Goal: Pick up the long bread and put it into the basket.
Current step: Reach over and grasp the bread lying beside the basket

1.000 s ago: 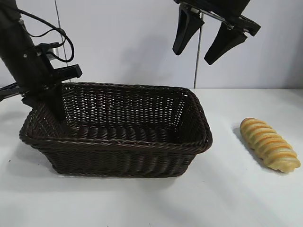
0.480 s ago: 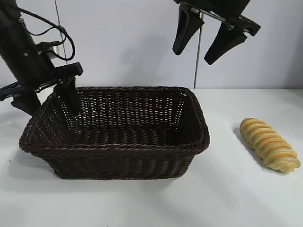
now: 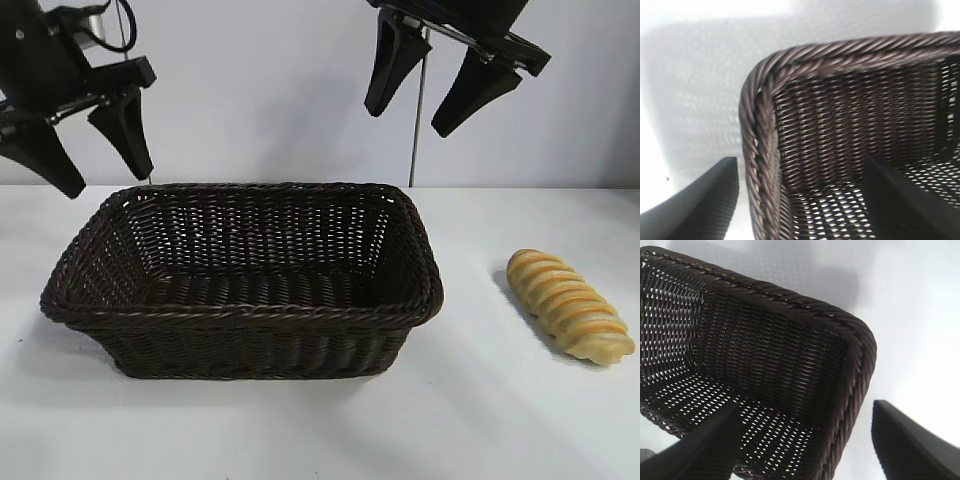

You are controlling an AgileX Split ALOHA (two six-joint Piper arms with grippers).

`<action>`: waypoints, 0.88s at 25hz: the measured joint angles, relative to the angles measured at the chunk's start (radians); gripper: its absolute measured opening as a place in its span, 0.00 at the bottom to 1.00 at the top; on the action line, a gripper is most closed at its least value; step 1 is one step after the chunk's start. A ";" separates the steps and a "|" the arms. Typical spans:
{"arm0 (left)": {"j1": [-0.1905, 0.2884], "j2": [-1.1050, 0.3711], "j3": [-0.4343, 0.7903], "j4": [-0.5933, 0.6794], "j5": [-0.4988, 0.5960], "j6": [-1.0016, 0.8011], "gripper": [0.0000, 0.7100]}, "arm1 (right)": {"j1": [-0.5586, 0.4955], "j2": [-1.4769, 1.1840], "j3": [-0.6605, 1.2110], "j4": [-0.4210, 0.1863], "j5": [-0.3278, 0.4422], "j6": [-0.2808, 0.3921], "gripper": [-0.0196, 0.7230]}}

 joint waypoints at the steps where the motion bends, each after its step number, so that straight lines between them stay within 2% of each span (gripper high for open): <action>1: 0.000 -0.004 0.000 -0.023 -0.005 0.000 0.72 | 0.000 0.000 0.000 0.000 0.000 0.000 0.74; 8: 0.000 -0.006 0.088 -0.159 -0.101 0.000 0.72 | 0.000 0.000 0.000 0.000 0.000 0.000 0.74; 22: 0.000 -0.006 0.114 -0.171 -0.111 0.001 0.72 | 0.000 0.000 0.000 0.000 0.000 0.000 0.74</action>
